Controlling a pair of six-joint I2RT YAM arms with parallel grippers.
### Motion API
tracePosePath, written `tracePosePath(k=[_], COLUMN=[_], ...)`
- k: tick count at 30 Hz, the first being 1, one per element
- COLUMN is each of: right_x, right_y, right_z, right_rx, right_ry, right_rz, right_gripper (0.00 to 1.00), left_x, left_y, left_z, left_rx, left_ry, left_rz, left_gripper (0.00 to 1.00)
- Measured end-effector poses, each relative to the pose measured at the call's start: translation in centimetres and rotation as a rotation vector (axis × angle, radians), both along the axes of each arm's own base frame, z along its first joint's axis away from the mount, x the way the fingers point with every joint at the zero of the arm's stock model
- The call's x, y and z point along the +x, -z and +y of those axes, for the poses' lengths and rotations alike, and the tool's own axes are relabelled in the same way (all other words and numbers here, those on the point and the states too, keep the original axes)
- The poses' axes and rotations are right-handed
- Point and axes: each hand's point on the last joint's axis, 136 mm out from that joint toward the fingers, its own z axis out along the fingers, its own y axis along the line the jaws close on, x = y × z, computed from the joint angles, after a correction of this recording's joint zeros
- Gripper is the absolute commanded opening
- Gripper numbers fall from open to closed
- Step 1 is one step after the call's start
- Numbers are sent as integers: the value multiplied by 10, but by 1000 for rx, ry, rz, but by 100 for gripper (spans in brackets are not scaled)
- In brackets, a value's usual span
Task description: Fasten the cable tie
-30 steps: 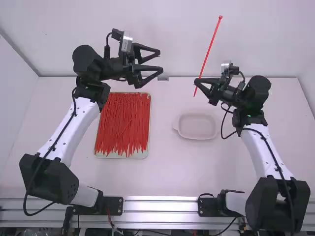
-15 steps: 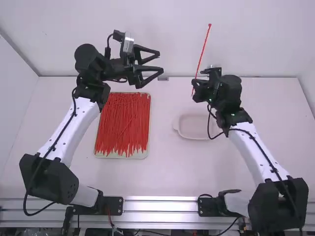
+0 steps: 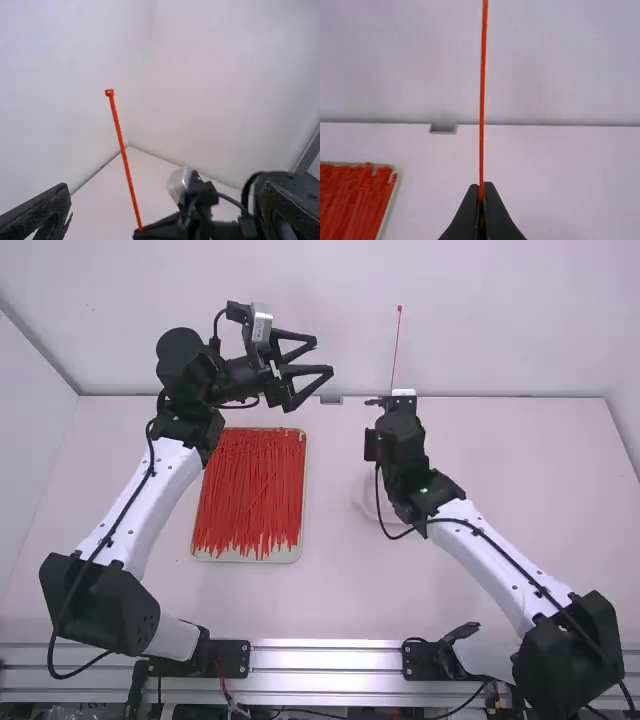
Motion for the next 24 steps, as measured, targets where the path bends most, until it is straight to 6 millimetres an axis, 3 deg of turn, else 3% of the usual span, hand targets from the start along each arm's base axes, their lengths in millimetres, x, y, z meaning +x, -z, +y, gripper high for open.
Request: tracePosePath(k=[11,24], right_x=[-38,-57], right_y=[-25,-45], right_z=[22,26], right_rx=[-190,-241], right_ry=[135,218], right_rz=[-123,-203], right_gripper=[0,0], left_x=[0,-1], left_y=[0,-4], left_z=[0,0], left_rx=[5,-8], left_ry=[-2,1], left_rz=[-13,-17], left_gripper=[99,99])
